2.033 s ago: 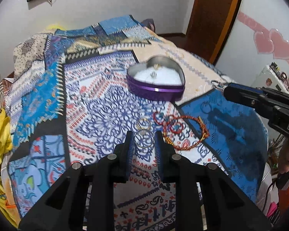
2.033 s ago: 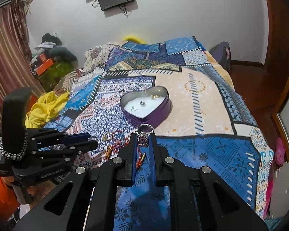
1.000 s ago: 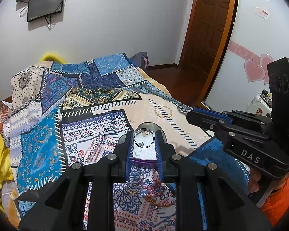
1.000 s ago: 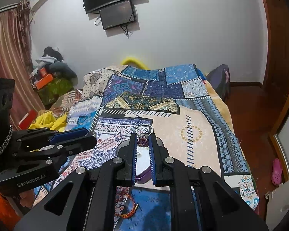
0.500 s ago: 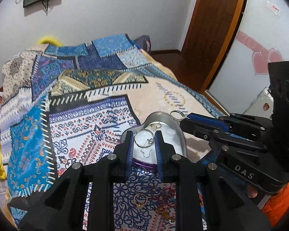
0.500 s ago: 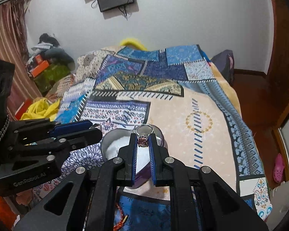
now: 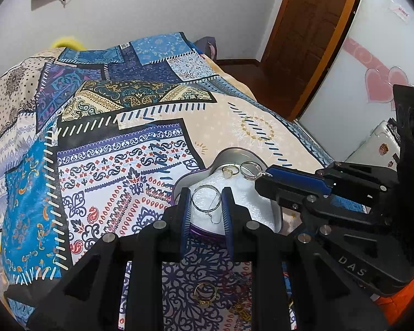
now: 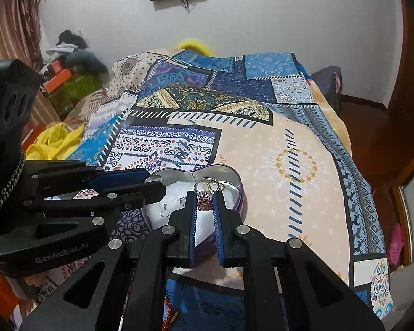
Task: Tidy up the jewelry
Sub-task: 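Open the right gripper to release the ring into the tin, then move the right gripper back toward the red beaded bracelet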
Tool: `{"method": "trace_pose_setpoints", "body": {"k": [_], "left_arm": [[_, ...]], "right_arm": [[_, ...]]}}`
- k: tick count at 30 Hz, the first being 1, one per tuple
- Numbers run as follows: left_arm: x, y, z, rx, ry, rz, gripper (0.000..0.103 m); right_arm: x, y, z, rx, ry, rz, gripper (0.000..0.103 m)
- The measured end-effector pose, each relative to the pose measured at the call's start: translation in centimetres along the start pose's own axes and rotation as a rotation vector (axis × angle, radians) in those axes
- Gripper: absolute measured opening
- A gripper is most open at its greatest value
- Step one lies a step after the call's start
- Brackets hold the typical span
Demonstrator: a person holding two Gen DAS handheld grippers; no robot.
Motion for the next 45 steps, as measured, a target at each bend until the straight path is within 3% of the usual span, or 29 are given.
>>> {"method": "trace_pose_setpoints", "body": {"k": [11, 20, 23, 25, 28, 35, 45], "left_arm": [[-0.3, 1.7, -0.2, -0.022, -0.021, -0.032, 0.021], [-0.4, 5.7, -0.2, -0.045, -0.037, -0.080, 0.026], [0.0, 7.3, -0.5, -0.042, -0.050, -0.092, 0.030], [0.3, 8.0, -0.7, -0.044, -0.056, -0.097, 0.030], [1.2, 9.0, -0.8, -0.050, -0.063, -0.098, 0.030], [4.1, 10.0, -0.2, -0.058, -0.042, -0.058, 0.030], [8.6, 9.1, 1.0, -0.061, 0.007, 0.024, 0.031]], "right_arm": [[0.5, -0.3, 0.5, 0.008, 0.023, 0.043, 0.011], [-0.2, 2.5, 0.7, 0.037, 0.025, -0.002, 0.019], [-0.4, 3.8, 0.9, 0.050, 0.027, -0.022, 0.027], [-0.5, 4.5, 1.1, 0.065, 0.030, -0.042, 0.038], [-0.4, 5.6, 1.4, 0.079, 0.037, -0.064, 0.039], [2.1, 5.9, 2.3, 0.078, 0.037, -0.027, 0.039], [7.7, 3.3, 2.9, 0.110, 0.054, 0.108, 0.039]]}}
Point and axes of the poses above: each gripper's, at about its wrist camera, not at the fingertips, and y roughly against the way its jaws point, z to its left, x to its underside, the point moved 10 cm from there along -y, roughly the way its jaws point, and after that the axes turned 3 degrees about -z, right-handed, at the moved point
